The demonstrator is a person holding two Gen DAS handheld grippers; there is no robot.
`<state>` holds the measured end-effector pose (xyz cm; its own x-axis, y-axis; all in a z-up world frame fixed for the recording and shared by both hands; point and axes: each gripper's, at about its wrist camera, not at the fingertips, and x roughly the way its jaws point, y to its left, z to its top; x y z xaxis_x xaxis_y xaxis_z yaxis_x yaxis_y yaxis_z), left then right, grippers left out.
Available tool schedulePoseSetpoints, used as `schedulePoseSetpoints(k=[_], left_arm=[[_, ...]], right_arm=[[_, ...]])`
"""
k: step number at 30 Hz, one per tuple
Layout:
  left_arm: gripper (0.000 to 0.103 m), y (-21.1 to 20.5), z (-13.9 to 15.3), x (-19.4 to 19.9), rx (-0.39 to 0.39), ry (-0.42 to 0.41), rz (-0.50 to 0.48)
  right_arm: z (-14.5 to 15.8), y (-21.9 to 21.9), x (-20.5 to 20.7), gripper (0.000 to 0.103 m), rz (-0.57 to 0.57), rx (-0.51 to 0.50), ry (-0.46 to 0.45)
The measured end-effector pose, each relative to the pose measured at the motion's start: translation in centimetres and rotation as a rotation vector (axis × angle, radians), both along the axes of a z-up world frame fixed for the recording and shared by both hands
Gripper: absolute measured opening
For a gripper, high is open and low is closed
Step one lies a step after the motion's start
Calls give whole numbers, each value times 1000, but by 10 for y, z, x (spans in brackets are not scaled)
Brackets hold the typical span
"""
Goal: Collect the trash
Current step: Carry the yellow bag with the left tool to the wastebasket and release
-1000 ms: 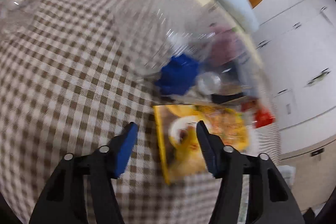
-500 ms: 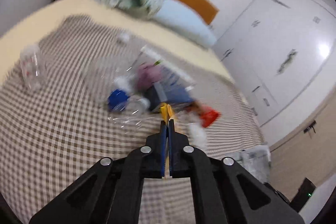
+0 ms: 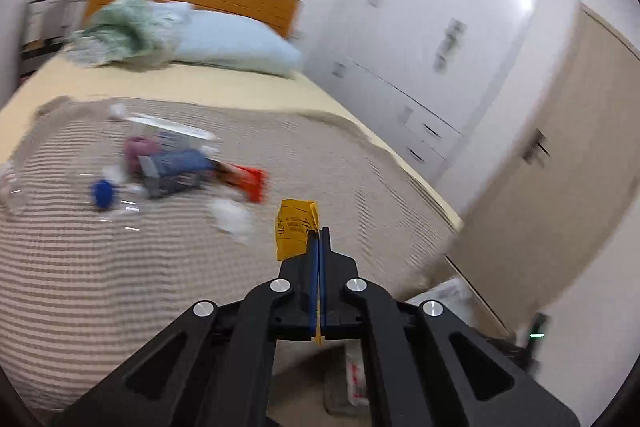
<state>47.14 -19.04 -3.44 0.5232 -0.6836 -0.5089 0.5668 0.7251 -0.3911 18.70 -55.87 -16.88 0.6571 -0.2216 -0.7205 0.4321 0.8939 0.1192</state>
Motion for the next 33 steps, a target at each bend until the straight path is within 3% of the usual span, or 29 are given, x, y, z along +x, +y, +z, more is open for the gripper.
schedulePoseSetpoints(k=[3,7,10,16,17,18,19,20,26,28,31,33], left_arm=[[0,-45,-9,-29,32,-5,-107],[0,-109,-28,-51,87,21,-240],[0,-161,-52,-65,146,43,-342],[0,-267,-136,-91,322,156,-551],[0,-282,-149,-95,348,172,-577],[0,-299,-165,-101,382,182,-611],[0,-317,-181,-106,416,181,-643],[0,-328,-193,-108,439,187,-658],[0,-397,-299,-115,631,286,-693],[0,-413,-333,-114,680,317,-684],[0,-429,-366,-116,730,281,-673],[0,-437,-377,-125,769,212,-705]], right_arm=[[-73,-26,-10,0,-55,17,129],[-179,-59,6,0,-127,-6,301],[-238,-80,16,0,-161,22,372],[-333,-92,25,1,-144,44,564],[-337,-91,22,4,-137,39,566],[-338,-91,18,24,-133,48,551],[-336,-94,11,55,-140,68,531],[-331,-97,3,60,-149,82,500],[-266,-104,-39,60,-199,24,350],[-246,-107,-60,60,-242,58,292],[-234,-110,-85,60,-296,124,239],[-232,-108,-98,60,-323,154,222]])
